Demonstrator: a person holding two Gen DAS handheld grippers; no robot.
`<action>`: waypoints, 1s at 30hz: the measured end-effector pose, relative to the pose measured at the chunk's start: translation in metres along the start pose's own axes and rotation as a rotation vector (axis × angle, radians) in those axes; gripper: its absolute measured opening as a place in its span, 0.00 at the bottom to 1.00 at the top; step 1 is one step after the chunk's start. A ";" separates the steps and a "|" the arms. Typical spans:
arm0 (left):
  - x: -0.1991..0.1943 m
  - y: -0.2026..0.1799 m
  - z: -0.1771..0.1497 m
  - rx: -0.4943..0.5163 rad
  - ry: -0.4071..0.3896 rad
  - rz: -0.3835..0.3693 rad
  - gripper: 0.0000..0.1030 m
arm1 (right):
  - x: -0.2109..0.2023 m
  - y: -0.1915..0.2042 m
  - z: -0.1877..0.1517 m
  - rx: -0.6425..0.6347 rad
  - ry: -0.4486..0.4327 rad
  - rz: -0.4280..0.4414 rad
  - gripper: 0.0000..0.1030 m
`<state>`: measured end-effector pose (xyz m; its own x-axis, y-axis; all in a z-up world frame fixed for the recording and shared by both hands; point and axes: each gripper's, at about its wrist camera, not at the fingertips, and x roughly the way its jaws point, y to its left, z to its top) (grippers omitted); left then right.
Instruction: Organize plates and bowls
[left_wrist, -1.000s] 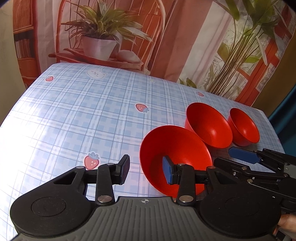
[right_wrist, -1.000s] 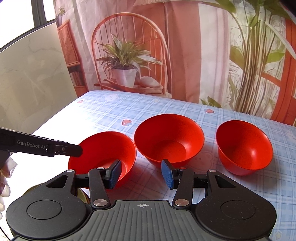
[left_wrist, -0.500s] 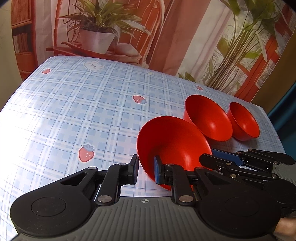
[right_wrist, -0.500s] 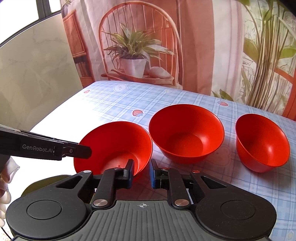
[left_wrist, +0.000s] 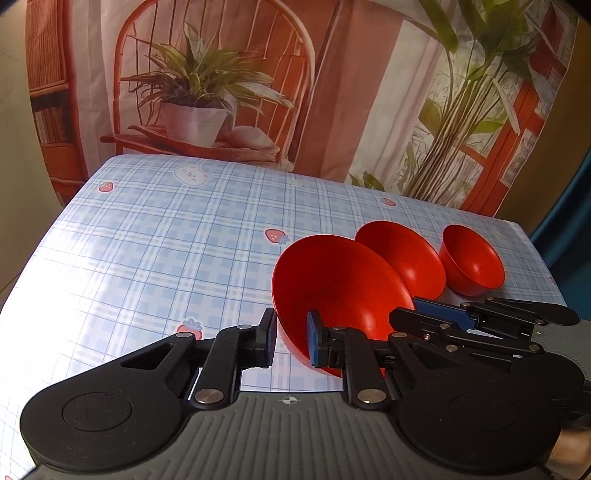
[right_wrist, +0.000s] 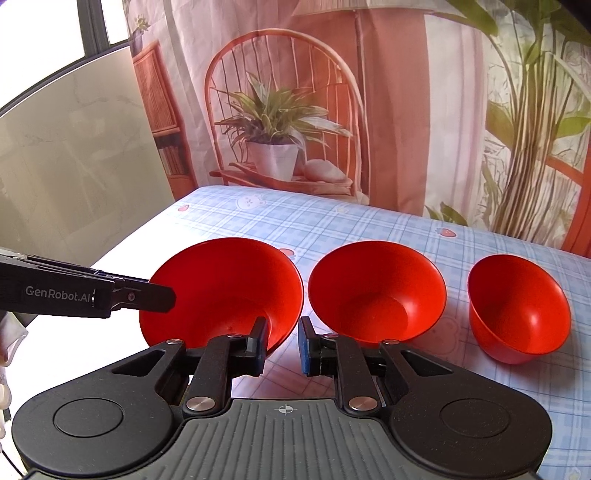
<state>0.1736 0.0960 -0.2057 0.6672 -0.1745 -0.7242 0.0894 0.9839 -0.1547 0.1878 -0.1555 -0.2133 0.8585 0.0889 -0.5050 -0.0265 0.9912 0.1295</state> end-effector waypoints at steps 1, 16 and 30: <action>-0.004 -0.002 0.001 0.004 -0.008 0.002 0.18 | -0.003 0.000 0.001 -0.001 -0.006 0.001 0.16; -0.023 -0.036 0.014 0.062 -0.065 -0.013 0.18 | -0.039 -0.016 0.013 0.007 -0.088 -0.023 0.16; 0.011 -0.073 0.036 0.102 -0.056 -0.045 0.18 | -0.040 -0.065 0.028 0.004 -0.109 -0.085 0.16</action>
<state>0.2007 0.0236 -0.1780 0.7012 -0.2186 -0.6787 0.1929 0.9745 -0.1145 0.1694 -0.2266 -0.1779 0.9083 -0.0068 -0.4183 0.0507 0.9943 0.0939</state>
